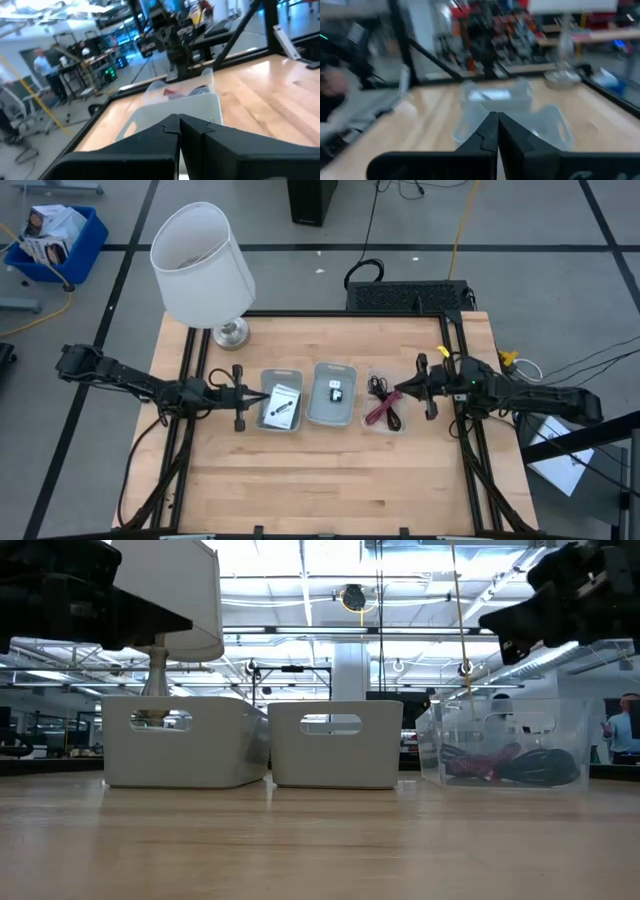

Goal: Pick and place items into bin
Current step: Return to Home Position

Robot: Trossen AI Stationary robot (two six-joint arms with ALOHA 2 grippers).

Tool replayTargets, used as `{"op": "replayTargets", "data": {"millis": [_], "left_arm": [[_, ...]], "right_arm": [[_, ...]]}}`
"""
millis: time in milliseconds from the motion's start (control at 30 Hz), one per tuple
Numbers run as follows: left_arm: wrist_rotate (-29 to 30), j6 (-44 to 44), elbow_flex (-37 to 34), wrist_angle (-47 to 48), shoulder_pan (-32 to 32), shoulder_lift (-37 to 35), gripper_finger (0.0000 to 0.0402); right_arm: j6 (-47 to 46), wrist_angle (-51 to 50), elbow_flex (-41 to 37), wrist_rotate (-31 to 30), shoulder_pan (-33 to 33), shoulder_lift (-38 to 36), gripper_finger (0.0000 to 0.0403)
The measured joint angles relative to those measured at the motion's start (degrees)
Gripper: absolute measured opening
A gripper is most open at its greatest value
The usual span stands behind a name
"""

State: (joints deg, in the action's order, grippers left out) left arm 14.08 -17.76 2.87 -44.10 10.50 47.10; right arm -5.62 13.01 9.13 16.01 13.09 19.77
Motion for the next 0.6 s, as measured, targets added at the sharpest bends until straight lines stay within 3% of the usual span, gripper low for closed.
{"op": "replayTargets", "data": {"millis": [267,600], "left_arm": [[-1.6,-2.0,-0.5,-1.0,-1.0,0.0,0.0002],[-6.1,2.2,-2.3,-2.7,-8.8,0.0,0.0001]], "right_arm": [[0.0,7.9,-7.9,0.5,0.1,-5.0,0.0000],[1.2,7.2,-8.1,0.6,3.1,-5.0,0.0000]]}}
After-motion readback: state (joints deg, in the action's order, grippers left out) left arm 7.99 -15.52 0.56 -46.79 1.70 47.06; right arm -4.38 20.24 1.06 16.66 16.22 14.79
